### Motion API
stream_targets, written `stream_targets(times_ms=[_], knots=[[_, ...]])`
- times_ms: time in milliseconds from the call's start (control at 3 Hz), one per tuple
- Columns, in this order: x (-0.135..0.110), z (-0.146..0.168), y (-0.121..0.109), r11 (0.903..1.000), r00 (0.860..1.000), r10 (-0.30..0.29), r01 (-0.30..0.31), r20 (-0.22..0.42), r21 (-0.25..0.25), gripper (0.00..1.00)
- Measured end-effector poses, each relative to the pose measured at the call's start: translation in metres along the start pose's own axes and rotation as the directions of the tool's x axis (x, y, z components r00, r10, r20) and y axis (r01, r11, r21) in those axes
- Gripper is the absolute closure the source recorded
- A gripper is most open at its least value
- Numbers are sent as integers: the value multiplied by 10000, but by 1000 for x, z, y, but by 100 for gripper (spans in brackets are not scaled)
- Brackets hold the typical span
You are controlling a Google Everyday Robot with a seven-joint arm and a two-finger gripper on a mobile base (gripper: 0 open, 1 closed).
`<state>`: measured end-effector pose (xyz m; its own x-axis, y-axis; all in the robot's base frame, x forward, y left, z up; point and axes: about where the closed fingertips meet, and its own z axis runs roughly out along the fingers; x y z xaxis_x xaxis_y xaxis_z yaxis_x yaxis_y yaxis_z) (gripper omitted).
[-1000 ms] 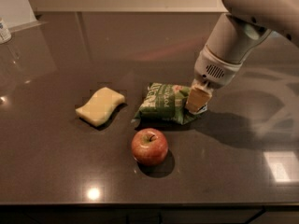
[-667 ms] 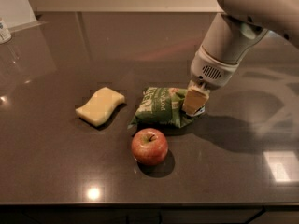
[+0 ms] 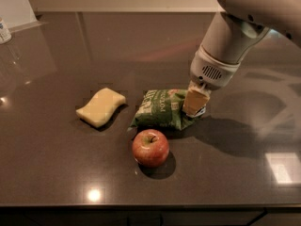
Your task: Move green jalapeno chip bag near apple
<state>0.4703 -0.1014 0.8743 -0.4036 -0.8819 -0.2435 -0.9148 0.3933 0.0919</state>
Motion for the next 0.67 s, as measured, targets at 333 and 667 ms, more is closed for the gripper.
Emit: stream_targets(times_ms=[333,667], knots=[[-1,0,0,10000,10000,-13,13,28,38,12],[-2,0,0,10000,10000,-25,25,52,72,0]])
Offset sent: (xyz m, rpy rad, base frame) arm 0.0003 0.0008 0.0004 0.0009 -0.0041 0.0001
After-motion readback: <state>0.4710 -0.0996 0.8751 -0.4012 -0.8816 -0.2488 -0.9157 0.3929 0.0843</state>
